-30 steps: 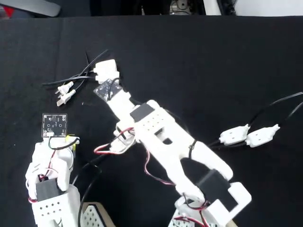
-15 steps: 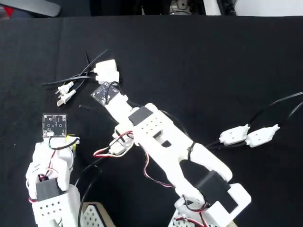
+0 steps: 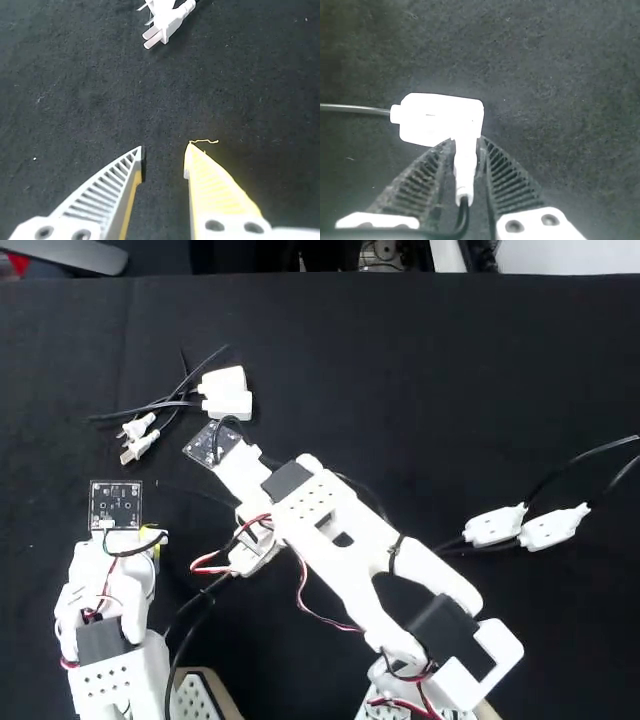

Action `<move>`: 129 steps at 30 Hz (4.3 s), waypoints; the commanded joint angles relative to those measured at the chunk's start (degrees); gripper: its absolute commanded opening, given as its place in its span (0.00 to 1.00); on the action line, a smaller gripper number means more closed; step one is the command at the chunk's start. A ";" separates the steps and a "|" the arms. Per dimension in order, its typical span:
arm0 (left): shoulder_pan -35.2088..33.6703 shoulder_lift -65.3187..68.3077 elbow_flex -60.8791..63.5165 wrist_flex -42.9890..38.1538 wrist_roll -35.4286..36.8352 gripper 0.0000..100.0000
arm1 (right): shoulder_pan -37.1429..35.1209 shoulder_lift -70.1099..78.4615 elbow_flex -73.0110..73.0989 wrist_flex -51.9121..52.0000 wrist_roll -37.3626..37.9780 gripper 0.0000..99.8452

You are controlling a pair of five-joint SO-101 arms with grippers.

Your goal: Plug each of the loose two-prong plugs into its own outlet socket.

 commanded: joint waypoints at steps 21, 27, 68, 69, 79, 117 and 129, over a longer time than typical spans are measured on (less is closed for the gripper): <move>-0.48 -0.26 0.92 -0.09 0.09 0.14 | -2.20 6.99 -10.95 8.70 1.32 0.01; -0.48 -0.26 0.92 -0.09 0.09 0.14 | -0.79 6.99 -14.99 11.87 3.60 0.01; -0.48 -0.26 0.92 -0.09 0.09 0.14 | -0.35 8.22 -22.90 20.66 5.54 0.01; -0.48 -0.26 0.92 -0.09 0.09 0.14 | -0.97 8.31 -22.55 20.48 4.92 0.01; -0.48 -0.26 0.92 -0.09 0.09 0.14 | -1.93 8.75 -19.30 15.82 1.67 0.01; -0.48 -0.26 0.92 -0.09 0.09 0.14 | 2.64 8.84 -14.90 11.60 -1.23 0.01; -0.48 -0.26 0.92 -0.09 0.09 0.14 | 0.26 8.75 -14.90 12.48 -2.81 0.01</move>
